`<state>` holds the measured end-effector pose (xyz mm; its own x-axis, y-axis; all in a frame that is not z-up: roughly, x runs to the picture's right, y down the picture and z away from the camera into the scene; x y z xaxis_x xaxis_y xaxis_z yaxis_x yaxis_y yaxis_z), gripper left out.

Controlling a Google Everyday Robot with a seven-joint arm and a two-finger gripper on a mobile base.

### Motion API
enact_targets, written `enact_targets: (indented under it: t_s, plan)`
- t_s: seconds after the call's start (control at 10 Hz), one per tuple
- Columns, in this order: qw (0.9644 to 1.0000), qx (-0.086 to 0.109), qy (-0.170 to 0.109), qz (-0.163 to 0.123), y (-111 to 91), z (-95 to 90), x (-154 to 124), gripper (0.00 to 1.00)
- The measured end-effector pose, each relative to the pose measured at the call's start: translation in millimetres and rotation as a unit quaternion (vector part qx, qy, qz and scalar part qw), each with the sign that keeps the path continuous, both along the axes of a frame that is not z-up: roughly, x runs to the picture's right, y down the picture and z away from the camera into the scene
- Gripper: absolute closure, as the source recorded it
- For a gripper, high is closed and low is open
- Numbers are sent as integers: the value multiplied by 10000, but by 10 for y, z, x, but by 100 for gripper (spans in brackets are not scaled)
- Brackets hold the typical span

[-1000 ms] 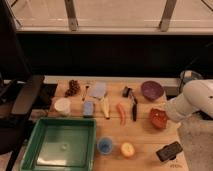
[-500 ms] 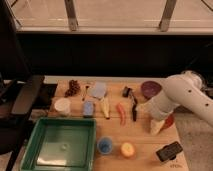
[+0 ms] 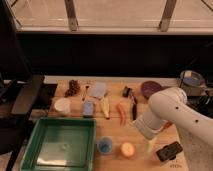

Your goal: Place apple in paper cup

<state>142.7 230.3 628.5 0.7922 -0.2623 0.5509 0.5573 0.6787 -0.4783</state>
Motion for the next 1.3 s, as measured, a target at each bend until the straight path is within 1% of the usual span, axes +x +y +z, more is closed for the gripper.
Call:
enact_targets:
  t_s: [0.3, 0.4, 0.5, 0.7, 0.8, 1.0, 1.3]
  plan:
    - [10000, 11, -9, -25, -3, 1, -12, 25]
    - [10000, 11, 18, -21, 0, 2, -8, 25]
    - [10000, -29, 74, -31, 21, 20, -34, 25]
    - [9997, -204, 148, -79, 199, 190, -115, 25]
    - [9994, -262, 200, -73, 314, 308, -141, 25]
    - [9988, -398, 292, -48, 493, 485, -181, 25]
    - [9978, -559, 366, 21, 674, 638, -217, 25]
